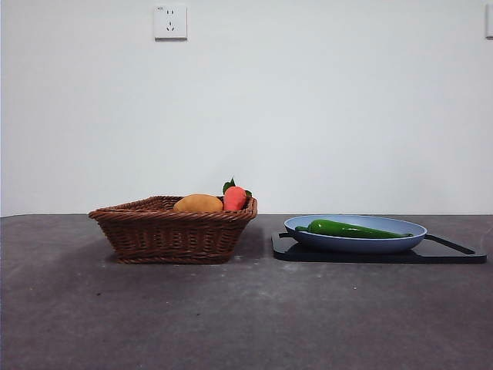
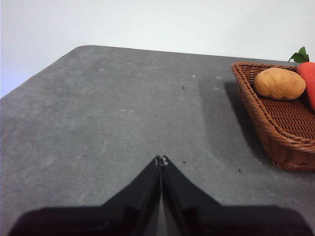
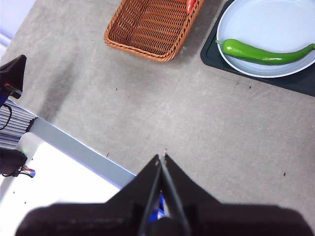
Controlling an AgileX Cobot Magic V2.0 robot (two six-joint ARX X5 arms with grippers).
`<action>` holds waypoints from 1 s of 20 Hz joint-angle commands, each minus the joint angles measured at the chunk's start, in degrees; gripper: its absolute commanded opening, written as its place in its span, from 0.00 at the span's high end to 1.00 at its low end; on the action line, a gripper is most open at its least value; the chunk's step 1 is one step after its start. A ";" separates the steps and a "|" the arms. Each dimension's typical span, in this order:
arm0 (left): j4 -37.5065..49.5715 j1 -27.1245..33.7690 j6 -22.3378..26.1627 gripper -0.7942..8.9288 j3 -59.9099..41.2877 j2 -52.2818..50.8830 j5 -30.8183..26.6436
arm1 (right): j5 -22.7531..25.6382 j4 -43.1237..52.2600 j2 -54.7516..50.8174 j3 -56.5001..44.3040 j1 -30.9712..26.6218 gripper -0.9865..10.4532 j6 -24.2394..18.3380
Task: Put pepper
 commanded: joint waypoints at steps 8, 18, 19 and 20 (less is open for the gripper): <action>1.25 0.15 -0.39 0.91 -0.61 -0.02 -0.04 | 0.09 -0.81 0.39 1.14 0.33 0.90 0.15; 1.20 0.15 -0.39 0.91 -0.61 -0.02 -0.04 | 1.79 11.06 -7.69 -1.46 -6.05 0.90 -4.98; 1.29 0.15 -0.39 0.91 -0.61 -0.02 -0.04 | -0.28 16.22 -11.02 -4.33 -8.00 0.90 -4.26; 1.25 0.15 -0.39 0.91 -0.61 -0.02 -0.04 | -1.55 20.28 -14.10 -7.61 -9.46 0.90 -3.74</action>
